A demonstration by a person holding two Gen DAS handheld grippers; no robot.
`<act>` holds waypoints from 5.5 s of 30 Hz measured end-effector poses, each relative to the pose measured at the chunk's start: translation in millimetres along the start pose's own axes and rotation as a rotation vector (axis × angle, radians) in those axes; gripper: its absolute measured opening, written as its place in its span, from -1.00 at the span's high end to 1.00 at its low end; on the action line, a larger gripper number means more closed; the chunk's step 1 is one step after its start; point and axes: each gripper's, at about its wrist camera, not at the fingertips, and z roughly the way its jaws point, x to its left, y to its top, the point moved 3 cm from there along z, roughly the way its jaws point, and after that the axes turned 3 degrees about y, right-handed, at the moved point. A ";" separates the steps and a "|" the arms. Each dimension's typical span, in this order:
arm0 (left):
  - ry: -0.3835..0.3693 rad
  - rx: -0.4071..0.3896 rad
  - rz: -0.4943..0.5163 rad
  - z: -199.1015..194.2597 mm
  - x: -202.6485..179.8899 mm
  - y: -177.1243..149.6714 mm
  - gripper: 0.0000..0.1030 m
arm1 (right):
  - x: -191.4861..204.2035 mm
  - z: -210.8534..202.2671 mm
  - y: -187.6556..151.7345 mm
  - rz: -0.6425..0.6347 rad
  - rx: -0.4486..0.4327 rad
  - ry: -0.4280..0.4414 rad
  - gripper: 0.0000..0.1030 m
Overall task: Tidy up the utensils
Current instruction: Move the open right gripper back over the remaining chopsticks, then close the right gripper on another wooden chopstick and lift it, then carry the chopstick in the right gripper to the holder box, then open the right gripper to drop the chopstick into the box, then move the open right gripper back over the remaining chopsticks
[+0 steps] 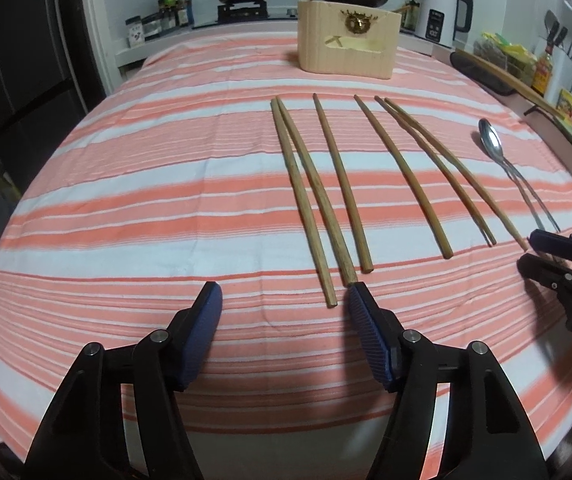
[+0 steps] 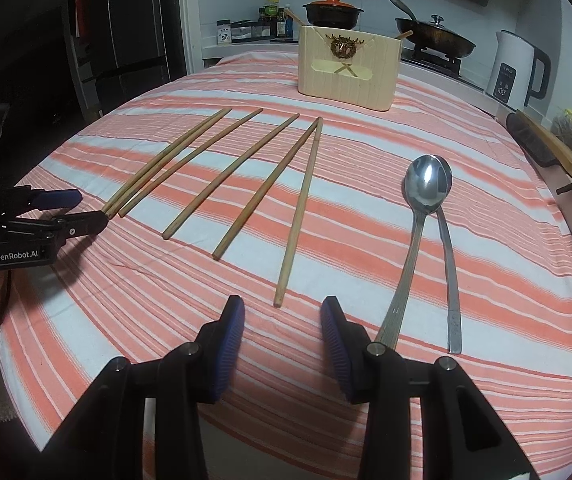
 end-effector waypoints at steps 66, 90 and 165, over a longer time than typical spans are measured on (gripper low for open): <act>-0.260 -0.386 -0.062 -169.2 25.9 150.0 0.97 | -9.4 -176.1 145.9 0.039 -0.483 -0.006 0.91; -0.266 -0.520 -0.022 -168.7 0.9 312.6 0.97 | -62.9 -171.9 285.3 0.021 -0.618 -0.077 0.91; 0.006 0.046 -0.019 15.8 13.2 10.9 -0.82 | 11.0 -1.6 9.0 -0.098 -0.038 -0.065 -0.46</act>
